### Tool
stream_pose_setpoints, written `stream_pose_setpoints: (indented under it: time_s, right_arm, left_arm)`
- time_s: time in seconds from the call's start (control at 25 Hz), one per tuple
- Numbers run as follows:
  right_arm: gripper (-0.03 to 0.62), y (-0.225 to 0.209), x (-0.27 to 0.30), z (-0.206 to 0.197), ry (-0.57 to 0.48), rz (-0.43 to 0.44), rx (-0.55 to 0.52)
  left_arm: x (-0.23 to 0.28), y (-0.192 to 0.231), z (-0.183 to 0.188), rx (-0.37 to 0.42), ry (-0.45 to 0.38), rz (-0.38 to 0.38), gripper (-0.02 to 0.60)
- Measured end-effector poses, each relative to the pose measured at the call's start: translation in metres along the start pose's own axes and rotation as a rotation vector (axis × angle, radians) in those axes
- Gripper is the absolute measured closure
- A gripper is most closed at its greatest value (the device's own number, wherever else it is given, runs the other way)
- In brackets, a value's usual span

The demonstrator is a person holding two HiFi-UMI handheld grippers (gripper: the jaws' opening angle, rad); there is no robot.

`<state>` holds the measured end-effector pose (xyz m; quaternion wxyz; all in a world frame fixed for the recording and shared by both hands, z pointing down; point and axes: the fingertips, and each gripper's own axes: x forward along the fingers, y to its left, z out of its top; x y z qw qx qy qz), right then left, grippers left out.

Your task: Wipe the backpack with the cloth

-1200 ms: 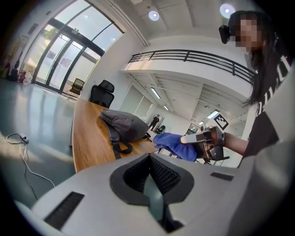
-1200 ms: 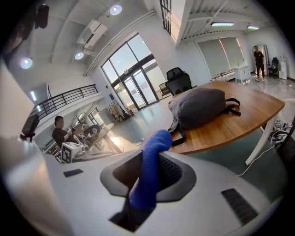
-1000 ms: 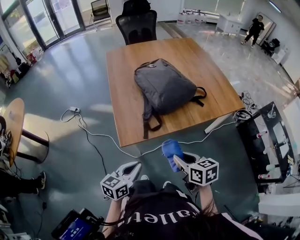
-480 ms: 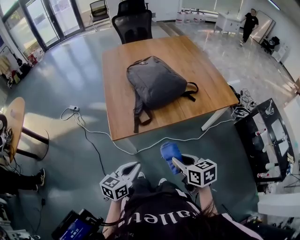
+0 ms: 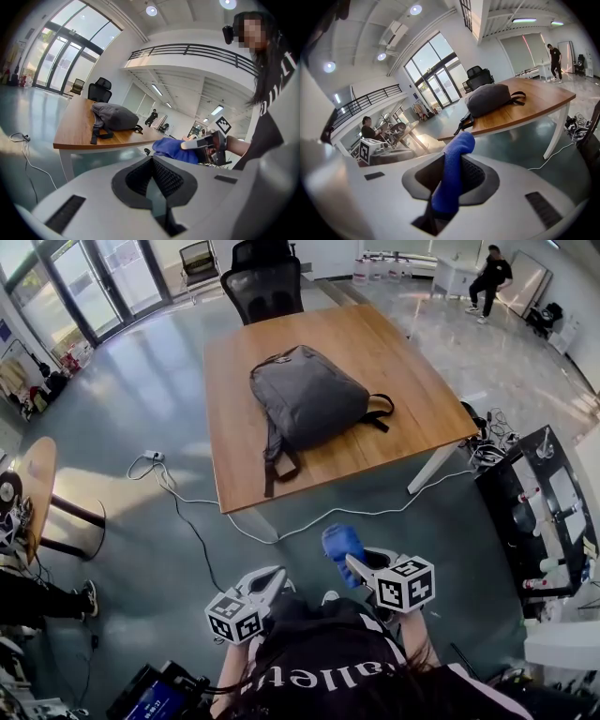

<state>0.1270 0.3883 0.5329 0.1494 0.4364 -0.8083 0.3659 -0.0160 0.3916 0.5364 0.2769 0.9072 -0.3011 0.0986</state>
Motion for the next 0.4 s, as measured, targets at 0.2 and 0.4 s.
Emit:
stream_pose_setpoints:
  time_s: [0.2,0.4]
  right_arm:
    - [0.500,-0.006,-0.005,-0.005,0.003,-0.004,-0.004]
    - [0.500,-0.007,-0.008,-0.007,0.005,0.001,-0.008]
  left_arm:
    - [0.007,-0.009,-0.002,0.010,0.007,-0.013,0.581]
    - [0.009,-0.013,-0.009,0.009,0.019,-0.012,0.581]
